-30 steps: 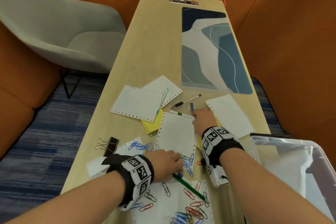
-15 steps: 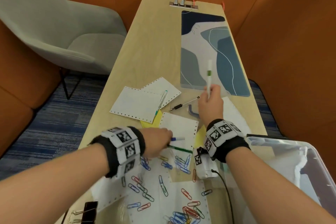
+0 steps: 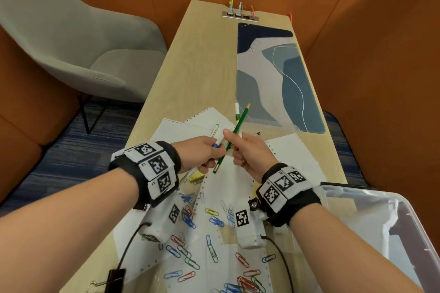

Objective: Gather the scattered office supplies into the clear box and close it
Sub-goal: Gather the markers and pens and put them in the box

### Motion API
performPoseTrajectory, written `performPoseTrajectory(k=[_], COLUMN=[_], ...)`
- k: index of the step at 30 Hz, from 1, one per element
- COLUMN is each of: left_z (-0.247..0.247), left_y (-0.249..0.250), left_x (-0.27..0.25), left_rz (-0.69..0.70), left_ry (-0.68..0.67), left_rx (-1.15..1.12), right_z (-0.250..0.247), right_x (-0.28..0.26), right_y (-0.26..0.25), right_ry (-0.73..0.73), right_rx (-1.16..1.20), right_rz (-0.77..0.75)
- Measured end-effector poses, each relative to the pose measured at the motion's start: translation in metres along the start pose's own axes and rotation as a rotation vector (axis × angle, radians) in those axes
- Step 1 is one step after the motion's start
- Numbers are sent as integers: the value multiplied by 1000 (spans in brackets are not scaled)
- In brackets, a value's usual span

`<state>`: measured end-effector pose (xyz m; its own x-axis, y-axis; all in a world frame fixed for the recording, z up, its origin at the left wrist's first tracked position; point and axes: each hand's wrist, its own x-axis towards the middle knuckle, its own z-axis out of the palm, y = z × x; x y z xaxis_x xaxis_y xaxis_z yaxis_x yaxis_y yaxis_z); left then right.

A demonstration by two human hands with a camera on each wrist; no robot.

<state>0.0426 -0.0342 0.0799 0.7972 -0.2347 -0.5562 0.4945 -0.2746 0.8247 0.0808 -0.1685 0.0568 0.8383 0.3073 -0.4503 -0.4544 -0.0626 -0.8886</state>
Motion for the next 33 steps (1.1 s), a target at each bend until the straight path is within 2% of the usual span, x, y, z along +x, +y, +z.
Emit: performPoseTrajectory(k=[3, 5, 8, 10, 12, 18, 24, 29, 33], left_z=[3, -1, -11, -17, -22, -24, -19, -21, -24], left_y=[-1, -3, -10, -14, -19, -35, -42, -38, -39], left_x=[12, 23, 35, 41, 48, 64, 75, 73, 69], left_rz=[-25, -74, -120, -138, -168, -264, -214, -190, -116], left_ry=[59, 190, 451, 517, 527, 474, 436, 408, 465], left_rx=[1, 68, 375, 523, 605, 708, 748, 693, 643], right_z=[5, 3, -3, -8, -12, -29, -31, -27, -23], right_x=[9, 16, 28, 37, 44, 59, 66, 68, 67], right_y=[-1, -1, 0, 2, 3, 3, 15, 26, 27], right_ry=[98, 189, 309, 358, 371, 267, 247, 215, 161], right_rx=[-168, -262, -382, -532, -677, -1131, -1260, -1363, -1378], right_rz=[43, 38, -4, -48, -66, 41, 12, -2, -60])
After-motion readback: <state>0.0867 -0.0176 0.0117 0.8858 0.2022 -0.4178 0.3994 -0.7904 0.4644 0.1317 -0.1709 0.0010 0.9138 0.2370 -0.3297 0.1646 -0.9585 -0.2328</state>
